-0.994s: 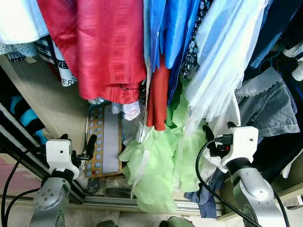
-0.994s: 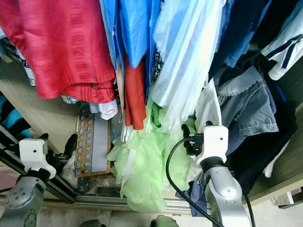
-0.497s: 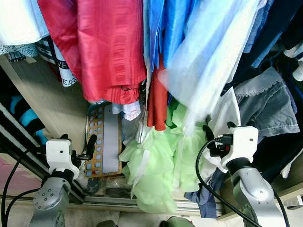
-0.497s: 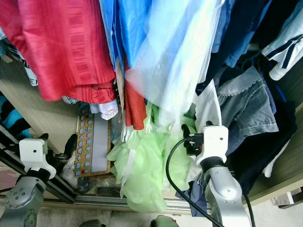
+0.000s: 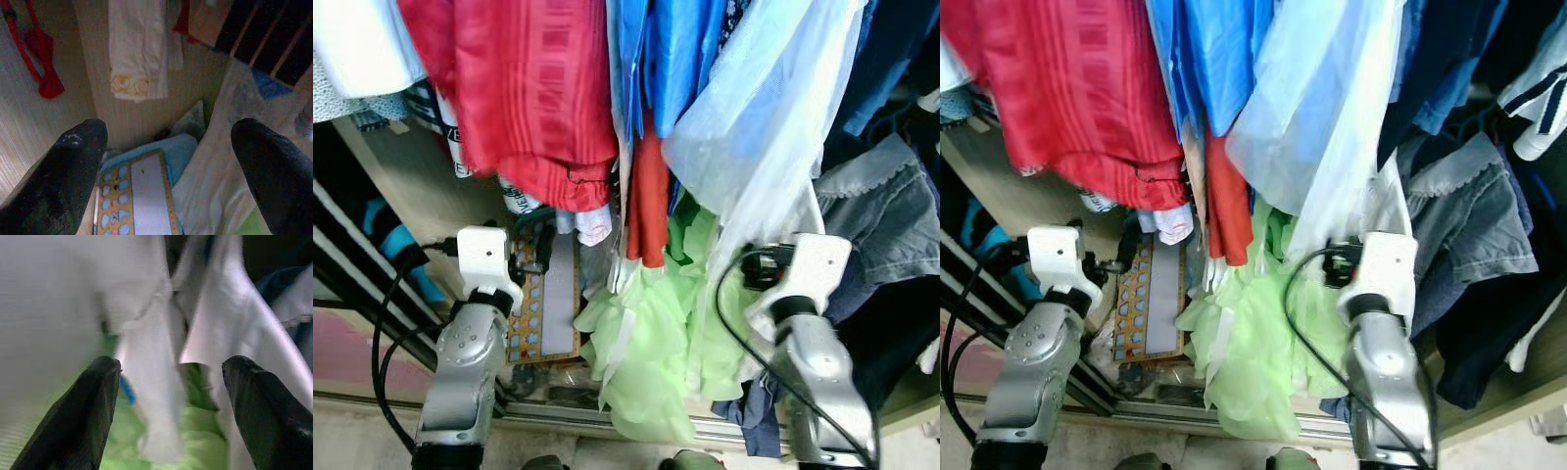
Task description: Clean up the room
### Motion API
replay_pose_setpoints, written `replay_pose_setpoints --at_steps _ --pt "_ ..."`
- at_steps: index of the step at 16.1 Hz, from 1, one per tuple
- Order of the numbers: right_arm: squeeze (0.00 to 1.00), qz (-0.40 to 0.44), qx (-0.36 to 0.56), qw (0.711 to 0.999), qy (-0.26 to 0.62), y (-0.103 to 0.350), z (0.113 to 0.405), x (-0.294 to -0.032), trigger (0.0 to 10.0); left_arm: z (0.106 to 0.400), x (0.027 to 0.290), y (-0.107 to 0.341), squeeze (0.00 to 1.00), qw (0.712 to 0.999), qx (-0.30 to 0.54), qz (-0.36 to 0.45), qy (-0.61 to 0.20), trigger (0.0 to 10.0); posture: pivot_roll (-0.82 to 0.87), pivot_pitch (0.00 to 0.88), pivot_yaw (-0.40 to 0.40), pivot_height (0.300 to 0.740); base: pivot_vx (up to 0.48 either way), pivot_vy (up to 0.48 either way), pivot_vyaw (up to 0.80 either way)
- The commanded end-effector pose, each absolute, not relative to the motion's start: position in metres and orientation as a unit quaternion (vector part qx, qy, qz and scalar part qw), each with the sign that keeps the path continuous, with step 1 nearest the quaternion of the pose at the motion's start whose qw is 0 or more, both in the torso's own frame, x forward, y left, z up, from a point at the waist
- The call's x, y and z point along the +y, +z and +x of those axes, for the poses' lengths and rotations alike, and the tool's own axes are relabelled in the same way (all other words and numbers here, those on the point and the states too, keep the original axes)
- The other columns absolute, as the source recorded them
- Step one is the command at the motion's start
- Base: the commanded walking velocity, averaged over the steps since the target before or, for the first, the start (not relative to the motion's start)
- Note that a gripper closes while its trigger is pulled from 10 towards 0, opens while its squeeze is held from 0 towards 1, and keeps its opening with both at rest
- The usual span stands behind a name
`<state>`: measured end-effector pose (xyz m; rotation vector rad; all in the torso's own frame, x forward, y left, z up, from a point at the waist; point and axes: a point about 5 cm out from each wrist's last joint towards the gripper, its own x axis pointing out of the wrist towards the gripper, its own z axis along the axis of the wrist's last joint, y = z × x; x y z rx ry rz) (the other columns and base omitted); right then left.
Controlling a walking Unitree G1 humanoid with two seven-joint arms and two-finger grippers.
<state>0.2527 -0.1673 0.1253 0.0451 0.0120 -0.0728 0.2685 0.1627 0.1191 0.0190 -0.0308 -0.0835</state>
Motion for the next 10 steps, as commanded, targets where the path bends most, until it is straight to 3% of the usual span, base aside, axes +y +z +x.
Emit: replay_pose_setpoints --at_steps 1,3,6,10 --pt "0.00 0.019 0.004 0.999 -0.042 0.125 0.252 -0.171 10.0 0.266 0.168 0.119 0.00 1.000 -0.011 0.016 -0.022 10.0 0.00 0.000 0.010 0.740 0.000 0.000 0.00" --pt "0.00 0.000 0.008 1.000 -0.021 0.121 0.245 -0.165 10.0 0.254 0.174 0.107 0.00 1.000 0.016 0.002 -0.003 10.0 -0.01 0.000 0.030 0.740 0.000 0.000 0.23" --pt "0.00 -0.021 0.001 1.000 -0.005 0.122 0.244 -0.160 10.0 0.252 0.174 0.104 0.00 1.000 0.026 -0.006 0.005 10.0 -0.01 0.000 0.026 0.740 0.000 0.000 0.80" --pt "0.00 -0.004 -0.008 1.000 0.025 0.127 0.252 -0.156 10.0 0.256 0.161 0.109 0.00 0.997 0.027 -0.007 -0.067 10.0 0.00 0.000 0.014 0.740 0.000 0.000 0.80"
